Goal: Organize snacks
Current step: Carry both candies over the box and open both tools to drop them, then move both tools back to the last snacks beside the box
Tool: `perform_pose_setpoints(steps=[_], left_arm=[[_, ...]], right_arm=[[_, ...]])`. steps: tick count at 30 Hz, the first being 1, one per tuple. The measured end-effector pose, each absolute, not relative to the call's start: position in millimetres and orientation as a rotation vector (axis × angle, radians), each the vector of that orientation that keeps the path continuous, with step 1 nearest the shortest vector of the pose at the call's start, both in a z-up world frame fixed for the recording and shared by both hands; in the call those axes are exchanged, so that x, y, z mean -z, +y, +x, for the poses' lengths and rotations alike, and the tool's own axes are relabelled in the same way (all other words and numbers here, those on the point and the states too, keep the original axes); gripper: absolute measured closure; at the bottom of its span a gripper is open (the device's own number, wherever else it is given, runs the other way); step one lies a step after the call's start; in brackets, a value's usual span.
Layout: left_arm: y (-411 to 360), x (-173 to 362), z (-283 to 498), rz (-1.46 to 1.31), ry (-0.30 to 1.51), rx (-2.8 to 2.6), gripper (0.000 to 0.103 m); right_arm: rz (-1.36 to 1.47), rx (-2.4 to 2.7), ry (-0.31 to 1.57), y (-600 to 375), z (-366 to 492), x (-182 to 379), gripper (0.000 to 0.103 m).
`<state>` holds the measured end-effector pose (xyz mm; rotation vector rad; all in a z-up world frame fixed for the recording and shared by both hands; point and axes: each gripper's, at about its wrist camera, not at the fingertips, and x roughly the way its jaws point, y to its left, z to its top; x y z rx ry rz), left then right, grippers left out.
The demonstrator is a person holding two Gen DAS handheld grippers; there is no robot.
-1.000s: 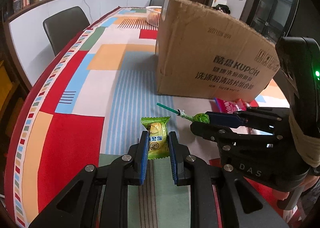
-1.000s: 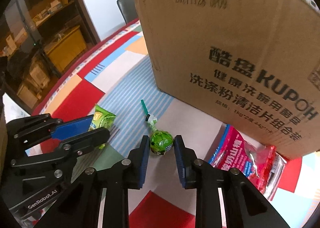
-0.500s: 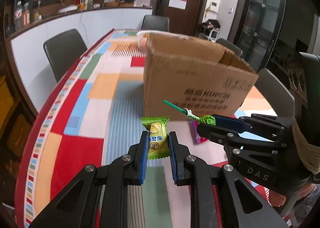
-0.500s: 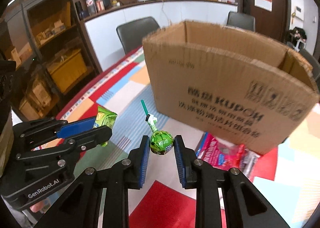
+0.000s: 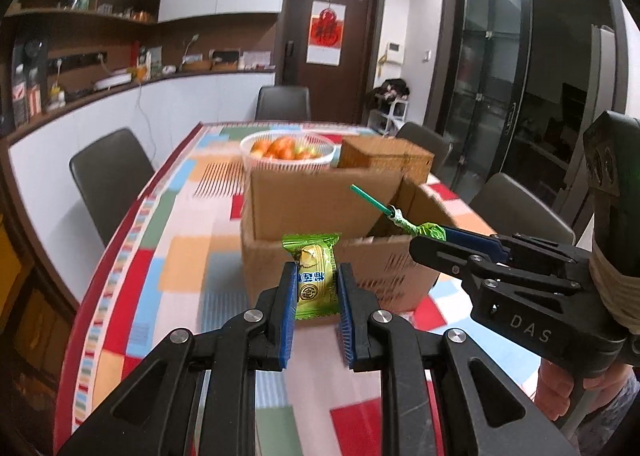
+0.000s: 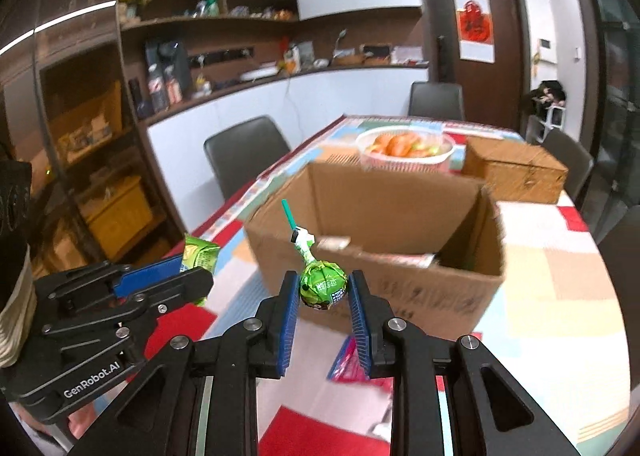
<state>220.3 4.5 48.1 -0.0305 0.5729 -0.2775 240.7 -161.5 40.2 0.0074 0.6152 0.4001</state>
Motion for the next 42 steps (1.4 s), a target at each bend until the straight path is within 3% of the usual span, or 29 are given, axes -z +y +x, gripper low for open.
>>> perform_pose_setpoints(steps=[12, 25, 27, 29, 30, 32, 42], left_arm=[[-15, -86, 273, 0.026, 0.529, 0.297, 0.083], [-22, -63, 344, 0.028, 0.654, 0.314, 0.082], [-24, -60, 351, 0.038, 0.677, 0.315, 0.079], [-23, -58, 348, 0.052, 0.667, 0.293, 0.058], [-23, -59, 344, 0.058, 0.657, 0.297, 0.056], [-27, -59, 331, 0.096, 0.630, 0.307, 0.048], [-38, -60, 270, 0.188, 0.555, 0.426, 0.047]], right_arm=[[0.031, -0.310, 0.544, -187, 269, -78, 0.077], [0.010, -0.256, 0.643, -189, 326, -62, 0.077], [0.012, -0.250, 0.659, -188, 334, -57, 0.076], [0.011, -0.238, 0.678, -189, 340, -53, 0.075], [0.021, -0.226, 0.689, -190, 342, -51, 0.065], [0.059, -0.210, 0.690, -197, 339, -48, 0.062], [0.053, -0.173, 0.613, -205, 277, -51, 0.062]])
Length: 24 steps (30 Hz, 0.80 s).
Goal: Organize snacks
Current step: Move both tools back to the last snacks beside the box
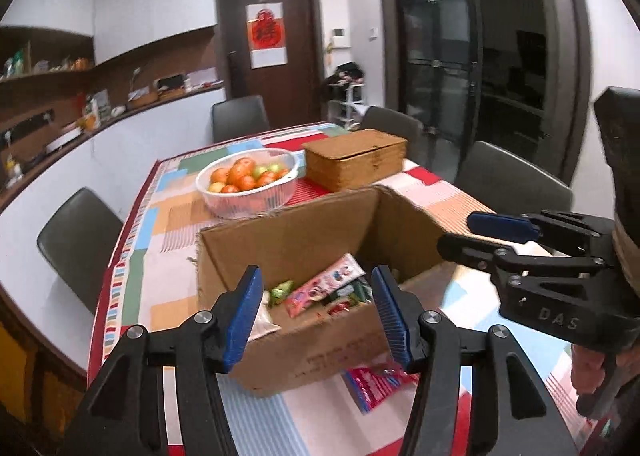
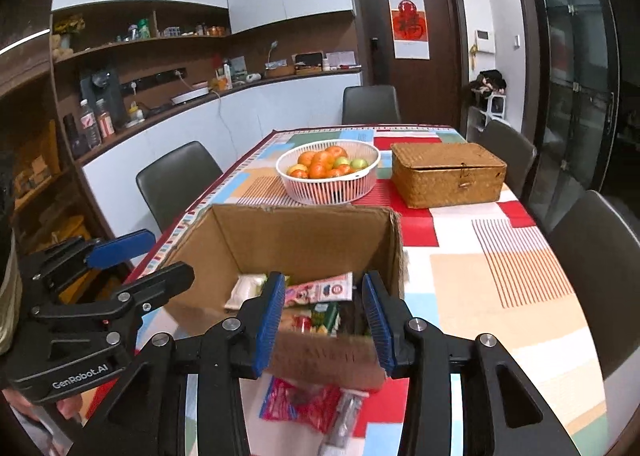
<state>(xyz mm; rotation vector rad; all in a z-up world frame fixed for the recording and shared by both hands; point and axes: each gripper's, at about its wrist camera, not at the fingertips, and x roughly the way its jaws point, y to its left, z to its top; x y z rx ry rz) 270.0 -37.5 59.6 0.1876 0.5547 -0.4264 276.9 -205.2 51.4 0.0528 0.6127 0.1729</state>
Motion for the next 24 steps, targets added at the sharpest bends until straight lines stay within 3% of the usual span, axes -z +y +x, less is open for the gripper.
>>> perform_pose_setpoints(steps=[9, 24], left_arm=[[-49, -50, 241, 0.296, 0.540, 0.553, 0.048], [-85, 33, 243, 0.598, 0.751, 0.737, 0.048]], right_arm=[[0.061, -0.160, 0.662, -210, 247, -32, 0.062], [0.079, -0.168, 0.901, -213, 228, 55, 0.062]])
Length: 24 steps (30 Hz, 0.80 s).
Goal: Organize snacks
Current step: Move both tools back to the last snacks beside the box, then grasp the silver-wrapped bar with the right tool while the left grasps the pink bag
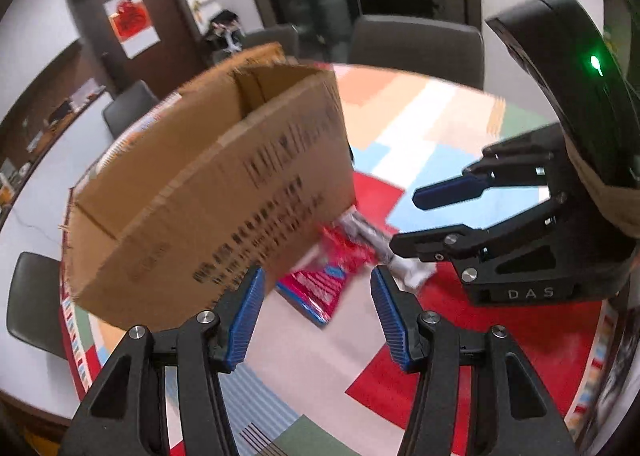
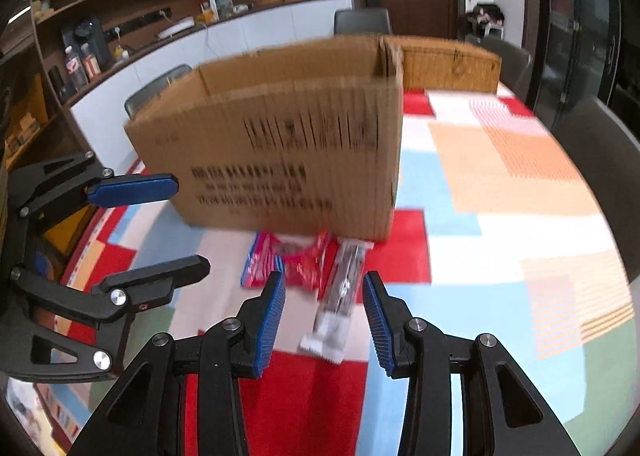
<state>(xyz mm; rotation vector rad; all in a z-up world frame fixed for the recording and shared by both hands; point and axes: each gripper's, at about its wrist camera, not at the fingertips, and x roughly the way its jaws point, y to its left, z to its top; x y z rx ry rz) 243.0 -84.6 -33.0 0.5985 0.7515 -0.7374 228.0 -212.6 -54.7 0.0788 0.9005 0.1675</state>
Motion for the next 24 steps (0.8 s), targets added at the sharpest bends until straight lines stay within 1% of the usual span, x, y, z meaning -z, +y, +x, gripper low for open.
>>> perform_pose_setpoints(steps=[9, 21, 23, 24], left_arm=[[-91, 64, 261, 0.636, 0.848, 0.750, 0.048], [-118, 87, 281, 0.703, 0.886, 0.769, 0.048], [-124, 90, 285, 0.696, 0.890, 0.769, 0.048], [-127, 92, 288, 0.690, 0.894, 0.771, 0.048]], right_arm=[[0.114, -0.167, 1.008, -215, 244, 94, 0.062], [0.118, -0.172, 1.045, -220, 261, 110, 0.062], [0.103, -0.164, 1.041, -223, 262, 110, 0.063], [0.093, -0.161, 1.040, -222, 261, 109, 0.065]])
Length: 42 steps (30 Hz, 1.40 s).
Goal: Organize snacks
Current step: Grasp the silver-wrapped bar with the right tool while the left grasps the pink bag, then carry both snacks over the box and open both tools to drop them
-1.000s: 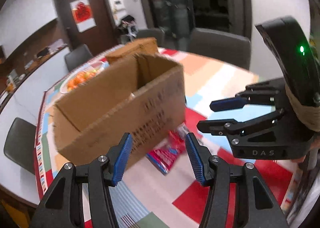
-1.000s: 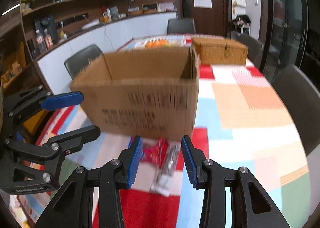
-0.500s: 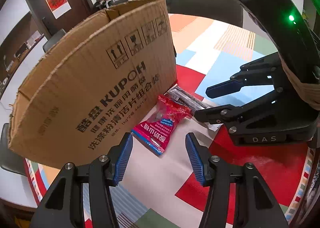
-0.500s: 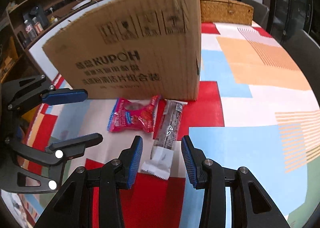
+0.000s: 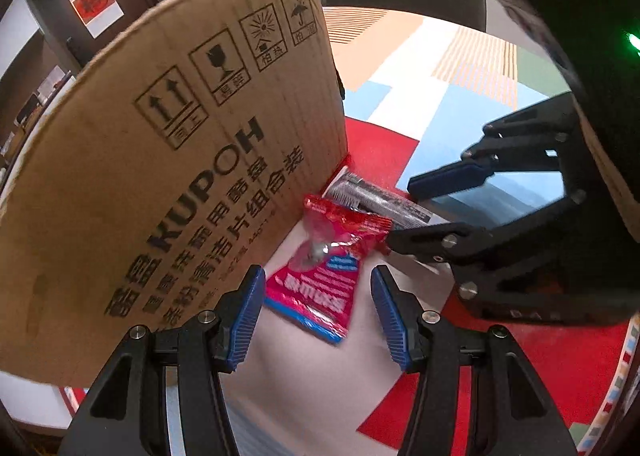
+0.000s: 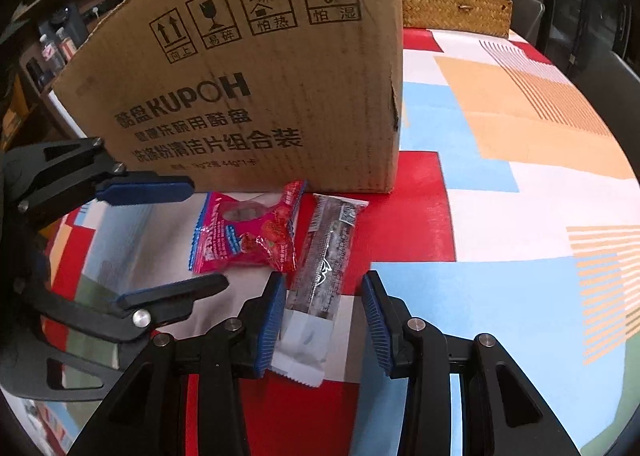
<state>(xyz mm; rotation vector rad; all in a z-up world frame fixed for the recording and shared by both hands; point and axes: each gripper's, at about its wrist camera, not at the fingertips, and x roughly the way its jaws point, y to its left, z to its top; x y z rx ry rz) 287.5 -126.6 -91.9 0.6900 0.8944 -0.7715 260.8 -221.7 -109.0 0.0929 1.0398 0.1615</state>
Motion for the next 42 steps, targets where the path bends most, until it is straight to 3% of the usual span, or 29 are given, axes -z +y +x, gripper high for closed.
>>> perform_pose_setpoints(steps=[10, 17, 22, 28, 42], left_arm=[[-138, 112, 307, 0.598, 0.970, 0.771, 0.052], [-130, 110, 309, 0.444, 1.029, 0.727, 0.072], [-122, 110, 297, 0.371, 1.044, 0.675, 0.073], [-106, 110, 298, 0.238, 1.057, 0.619, 0.073], [-74, 66, 251, 0.089, 0.941, 0.494, 0.073]], right_arm=[[0.086, -0.149, 1.041, -235, 262, 109, 0.072], [0.083, -0.152, 1.040, -236, 276, 111, 0.073], [0.068, -0.149, 1.033, -234, 284, 112, 0.073], [0.014, -0.132, 1.016, -224, 279, 111, 0.082], [0.056, -0.165, 0.952, -213, 244, 79, 0.083]])
